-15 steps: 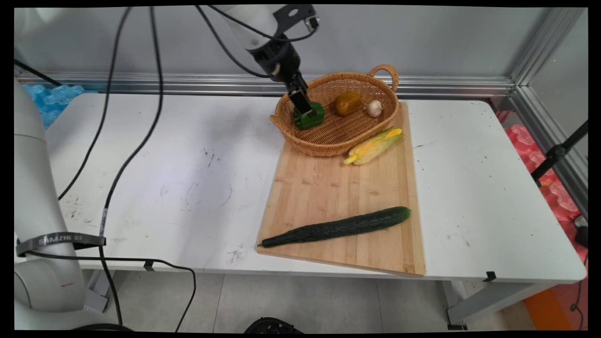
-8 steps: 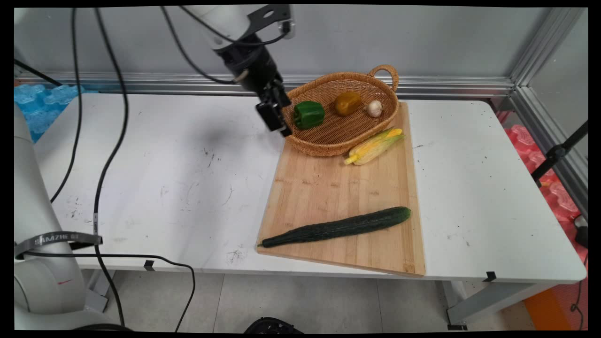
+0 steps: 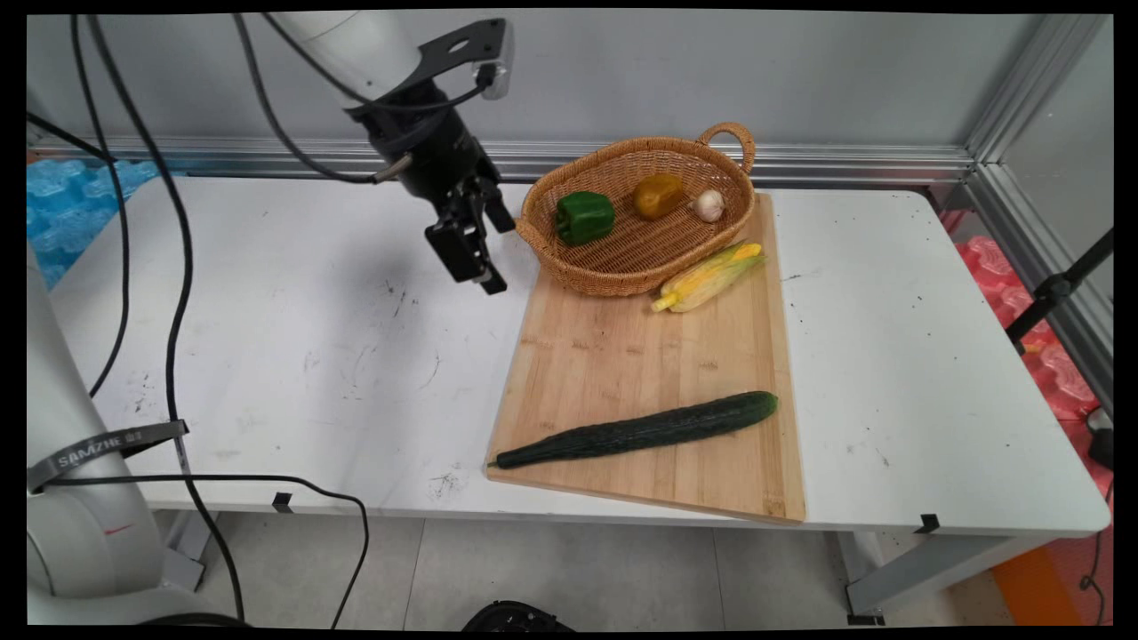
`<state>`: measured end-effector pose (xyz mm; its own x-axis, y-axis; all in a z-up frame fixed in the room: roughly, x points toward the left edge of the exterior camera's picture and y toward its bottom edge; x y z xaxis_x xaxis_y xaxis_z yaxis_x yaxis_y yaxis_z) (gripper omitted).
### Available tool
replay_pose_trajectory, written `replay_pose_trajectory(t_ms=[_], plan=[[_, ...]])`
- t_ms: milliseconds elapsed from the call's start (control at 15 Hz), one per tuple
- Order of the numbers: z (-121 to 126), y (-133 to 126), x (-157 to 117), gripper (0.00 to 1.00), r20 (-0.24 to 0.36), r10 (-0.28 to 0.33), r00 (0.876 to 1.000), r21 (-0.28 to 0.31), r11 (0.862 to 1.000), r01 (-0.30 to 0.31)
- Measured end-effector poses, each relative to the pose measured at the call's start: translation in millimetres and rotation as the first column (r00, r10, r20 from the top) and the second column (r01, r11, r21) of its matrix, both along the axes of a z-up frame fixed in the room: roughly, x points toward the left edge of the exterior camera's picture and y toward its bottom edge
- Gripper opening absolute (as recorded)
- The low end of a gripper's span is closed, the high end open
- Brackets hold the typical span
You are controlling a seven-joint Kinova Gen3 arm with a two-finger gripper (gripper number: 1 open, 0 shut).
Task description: Pick up the cucumber from the cutting board
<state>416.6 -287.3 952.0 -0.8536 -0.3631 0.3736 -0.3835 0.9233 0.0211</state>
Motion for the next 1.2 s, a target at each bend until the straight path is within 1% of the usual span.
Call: replay_pose_trajectory(t_ms=[333, 600, 867, 1200], plan=[[-15, 31, -19, 1.0, 0.0, 0.032, 0.999, 0.026, 0.999, -0.032], [-43, 50, -56, 1.0, -0.008, 0.059, 0.998, 0.044, 0.997, -0.058], [-77, 55, -98, 1.0, -0.012, 0.089, 0.996, 0.044, 0.995, -0.089], [-117, 50, -145, 1.0, -0.005, 0.124, 0.992, 0.029, 0.992, -0.124]])
